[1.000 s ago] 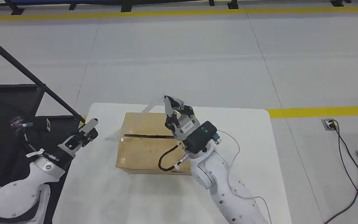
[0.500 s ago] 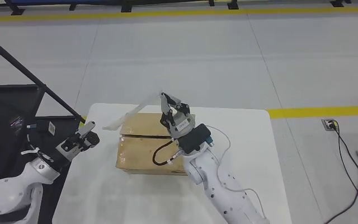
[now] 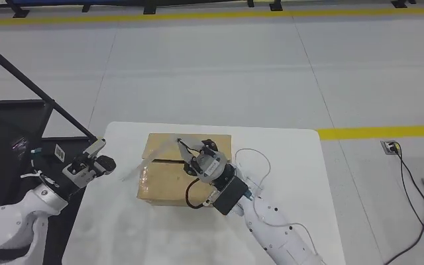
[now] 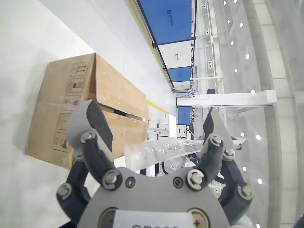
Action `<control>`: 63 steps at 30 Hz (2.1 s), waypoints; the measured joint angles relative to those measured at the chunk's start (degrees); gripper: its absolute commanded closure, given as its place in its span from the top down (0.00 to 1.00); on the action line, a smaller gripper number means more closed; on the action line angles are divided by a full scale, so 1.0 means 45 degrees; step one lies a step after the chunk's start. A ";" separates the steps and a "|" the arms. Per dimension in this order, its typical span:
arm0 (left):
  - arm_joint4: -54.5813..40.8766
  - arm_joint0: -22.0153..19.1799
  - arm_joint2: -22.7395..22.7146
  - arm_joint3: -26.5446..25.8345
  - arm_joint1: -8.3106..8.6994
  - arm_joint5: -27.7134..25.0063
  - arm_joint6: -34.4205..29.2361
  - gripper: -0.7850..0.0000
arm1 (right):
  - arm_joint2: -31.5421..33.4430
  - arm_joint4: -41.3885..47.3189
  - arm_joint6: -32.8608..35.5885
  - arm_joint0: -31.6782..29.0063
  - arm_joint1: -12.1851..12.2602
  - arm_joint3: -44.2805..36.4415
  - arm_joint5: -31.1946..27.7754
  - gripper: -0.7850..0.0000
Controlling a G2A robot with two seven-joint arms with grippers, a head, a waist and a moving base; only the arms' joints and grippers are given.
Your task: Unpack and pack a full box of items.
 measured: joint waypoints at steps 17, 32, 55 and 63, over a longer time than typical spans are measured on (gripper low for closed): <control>0.0172 -0.0297 0.0110 0.0297 0.0237 0.0856 -0.2551 1.00 | 0.0159 -0.0312 -0.0452 -0.0009 0.0006 0.0153 0.0715 0.00; 0.0037 -0.0276 0.0663 0.0483 0.0412 0.0565 -0.3059 0.31 | 0.0194 -0.0796 -0.0918 -0.0193 0.0099 0.0002 0.0430 0.00; 0.0288 -0.0191 0.0788 0.0735 0.0708 0.0308 -0.2891 0.41 | 0.0255 -0.0928 -0.1106 -0.0331 0.0133 -0.0372 0.0441 0.00; -0.0236 -0.0144 0.0874 0.0649 0.0752 -0.0088 -0.2980 0.47 | 0.0397 -0.1101 -0.1050 -0.0499 0.0219 -0.0779 0.0309 0.00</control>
